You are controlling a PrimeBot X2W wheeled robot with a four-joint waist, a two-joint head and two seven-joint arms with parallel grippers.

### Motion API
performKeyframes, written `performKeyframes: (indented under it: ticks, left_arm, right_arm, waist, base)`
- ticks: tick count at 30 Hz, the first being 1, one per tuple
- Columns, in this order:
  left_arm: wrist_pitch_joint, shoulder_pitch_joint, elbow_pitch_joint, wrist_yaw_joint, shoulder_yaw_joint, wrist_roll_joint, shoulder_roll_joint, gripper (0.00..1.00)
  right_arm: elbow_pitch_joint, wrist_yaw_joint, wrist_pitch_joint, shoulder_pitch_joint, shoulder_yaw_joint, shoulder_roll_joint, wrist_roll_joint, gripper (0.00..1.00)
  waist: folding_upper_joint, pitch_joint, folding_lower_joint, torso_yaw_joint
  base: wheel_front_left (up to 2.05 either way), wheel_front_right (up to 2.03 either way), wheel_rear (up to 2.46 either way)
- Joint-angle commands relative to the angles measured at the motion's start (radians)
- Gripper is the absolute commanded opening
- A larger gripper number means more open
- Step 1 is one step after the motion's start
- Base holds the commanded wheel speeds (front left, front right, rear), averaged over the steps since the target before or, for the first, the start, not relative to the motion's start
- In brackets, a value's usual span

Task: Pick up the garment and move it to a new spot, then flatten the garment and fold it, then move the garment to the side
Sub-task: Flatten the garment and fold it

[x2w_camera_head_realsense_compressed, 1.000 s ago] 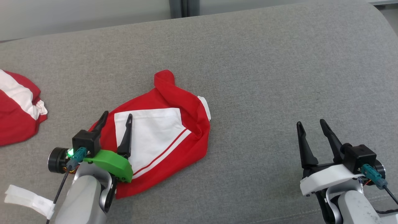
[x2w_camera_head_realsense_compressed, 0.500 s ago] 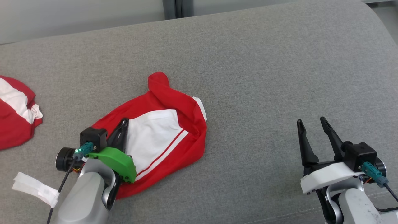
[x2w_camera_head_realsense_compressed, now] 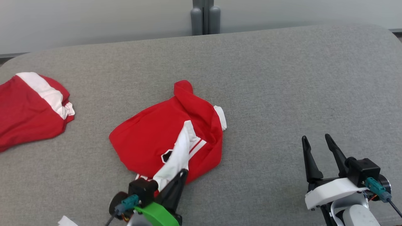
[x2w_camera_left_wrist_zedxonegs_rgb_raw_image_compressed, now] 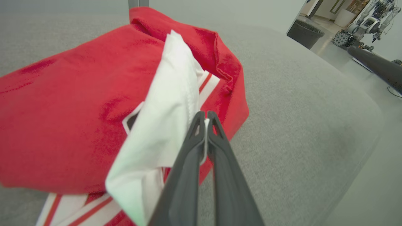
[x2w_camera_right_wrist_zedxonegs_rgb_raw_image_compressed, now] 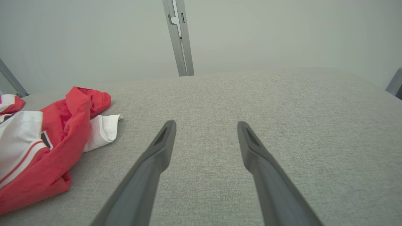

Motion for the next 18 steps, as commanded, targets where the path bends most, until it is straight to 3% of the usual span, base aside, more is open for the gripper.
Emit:
performKeyframes:
  ticks: [1,8,14,15,18]
  left_arm:
    - [0.024,0.037,-0.022,-0.002,-0.015,-0.020,0.012,0.00]
    - [0.173,0.177,-0.094,-0.002,-0.104,-0.130,0.042,0.00]
    - [0.284,0.210,-0.128,0.003,-0.119,-0.191,0.069,0.00]
    - [0.273,0.202,-0.143,0.005,-0.116,-0.184,0.071,1.00]
    - [0.214,0.183,-0.191,0.019,-0.085,-0.173,0.071,1.00]
  right_arm:
    - [-0.003,-0.001,-0.003,0.010,-0.002,0.002,-0.003,1.00]
    - [0.004,-0.001,-0.003,0.020,0.000,0.003,-0.008,1.00]
    - [0.006,-0.001,-0.003,0.026,-0.004,0.008,-0.013,1.00]
    - [0.008,-0.001,-0.003,0.027,-0.005,0.007,-0.012,1.00]
    - [0.010,-0.001,-0.003,0.031,-0.005,0.008,-0.013,1.00]
  waist:
    - [0.0000,-0.023,0.0000,0.043]
    - [0.0000,-0.038,0.0000,0.081]
    - [0.0000,-0.049,0.0000,0.092]
    - [0.0000,-0.051,0.0000,0.094]
    - [0.0000,-0.057,0.0000,0.093]
  base:
    - [0.00,0.00,0.00]
    - [0.00,0.00,0.00]
    - [0.00,0.00,0.00]
    - [0.00,0.00,0.00]
    - [0.00,0.00,0.00]
